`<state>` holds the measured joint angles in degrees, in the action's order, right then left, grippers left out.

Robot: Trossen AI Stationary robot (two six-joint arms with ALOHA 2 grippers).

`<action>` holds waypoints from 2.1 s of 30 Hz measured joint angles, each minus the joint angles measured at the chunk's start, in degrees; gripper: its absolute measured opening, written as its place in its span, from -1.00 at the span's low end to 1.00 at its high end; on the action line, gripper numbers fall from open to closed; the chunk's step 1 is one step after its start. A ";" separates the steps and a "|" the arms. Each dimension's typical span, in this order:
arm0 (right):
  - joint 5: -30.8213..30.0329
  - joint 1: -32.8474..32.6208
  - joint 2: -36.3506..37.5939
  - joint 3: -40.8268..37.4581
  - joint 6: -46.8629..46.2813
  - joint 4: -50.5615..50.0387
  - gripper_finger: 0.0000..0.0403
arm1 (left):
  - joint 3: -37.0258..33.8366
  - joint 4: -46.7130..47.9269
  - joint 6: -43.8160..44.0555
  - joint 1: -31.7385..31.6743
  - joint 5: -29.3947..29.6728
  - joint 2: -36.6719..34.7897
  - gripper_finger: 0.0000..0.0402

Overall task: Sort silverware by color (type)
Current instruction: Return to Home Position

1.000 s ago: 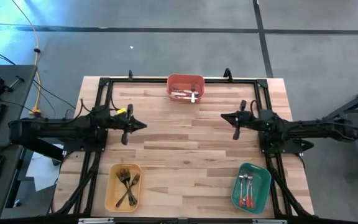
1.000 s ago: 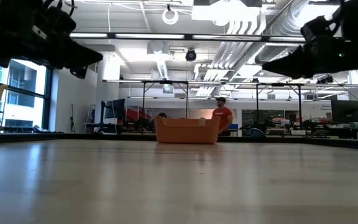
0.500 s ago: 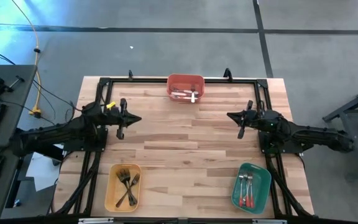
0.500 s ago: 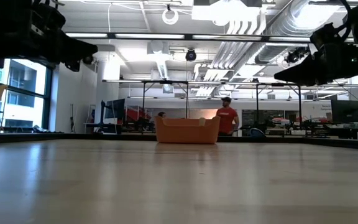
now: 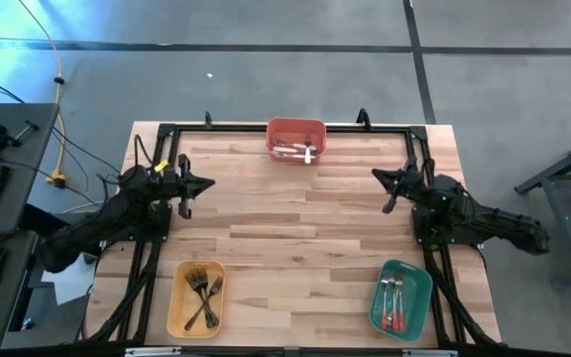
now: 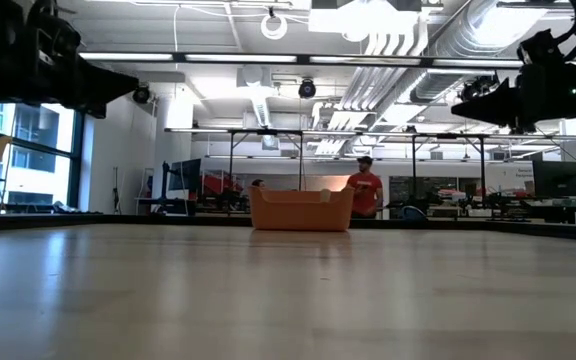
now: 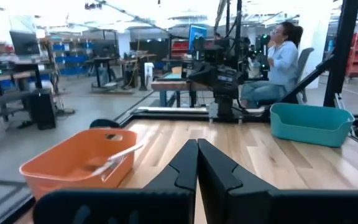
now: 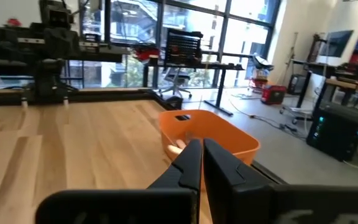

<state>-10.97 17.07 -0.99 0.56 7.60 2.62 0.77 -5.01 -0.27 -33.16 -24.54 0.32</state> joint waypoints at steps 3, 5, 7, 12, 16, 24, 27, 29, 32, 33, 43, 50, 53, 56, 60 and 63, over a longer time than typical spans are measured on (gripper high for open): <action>0.25 1.76 -0.14 0.00 -0.80 -0.07 -1.00 | -0.11 -0.11 0.57 -0.78 -0.83 -0.13 -1.00; 0.31 2.75 -0.18 0.00 -1.13 -0.07 -1.00 | -0.10 -0.67 0.72 -0.95 -0.76 -0.12 -1.00; 0.40 3.82 -0.39 0.00 -1.17 -0.09 -1.00 | -0.10 -2.85 1.38 -0.97 -0.64 -0.11 -1.00; 0.68 5.59 -0.75 -0.02 -1.78 -0.11 -1.00 | -0.03 -4.49 1.72 -0.97 1.27 -0.12 -1.00; 0.45 6.63 -1.55 -0.02 -1.61 -0.11 -1.00 | -0.03 -3.85 3.29 -0.97 3.15 -0.13 -1.00; 0.03 9.95 -2.03 -0.03 -5.17 -0.07 -1.00 | -0.03 -3.34 5.66 -0.95 3.22 -0.10 -1.00; 0.06 10.33 -2.03 -0.04 -9.58 -0.05 -1.00 | -0.03 -1.35 4.50 -0.95 3.26 0.02 -1.00; 0.07 10.33 -2.03 -0.04 -11.27 -0.05 -1.00 | -0.03 0.23 2.45 -0.95 3.28 0.04 -1.00; 0.18 10.33 -2.03 -0.04 -12.12 -0.05 -1.00 | -0.10 1.27 1.22 -0.95 3.29 0.40 -1.00; 0.18 10.33 -2.03 -0.04 -12.12 -0.05 -1.00 | -0.08 1.10 1.20 -0.95 3.28 0.42 -1.00; 0.20 10.33 -2.03 -0.04 -12.12 -0.05 -1.00 | -0.08 1.19 1.13 -0.95 3.28 0.42 -1.00; 0.20 10.33 -2.03 -0.04 -12.12 -0.03 -1.00 | -0.08 1.18 1.13 -0.95 3.28 0.42 -1.00; 0.20 10.33 -2.03 -0.04 -12.12 -0.03 -1.00 | -0.08 1.18 1.13 -0.95 3.28 0.42 -1.00; 0.20 10.31 -2.03 -0.05 -12.12 -0.03 -1.00 | -0.08 1.18 1.12 -0.95 3.28 0.42 -1.00; 0.20 10.31 -2.03 -0.07 -12.12 -0.03 -1.00 | -0.08 1.18 1.11 -0.95 3.28 0.42 -1.00; 0.20 10.31 -2.03 -0.07 -12.12 -0.03 -1.00 | -0.08 1.17 1.11 -0.95 3.28 0.42 -1.00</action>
<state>-10.76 27.38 -3.03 0.49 -4.51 2.59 0.69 -3.84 0.84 -34.11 -21.26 0.73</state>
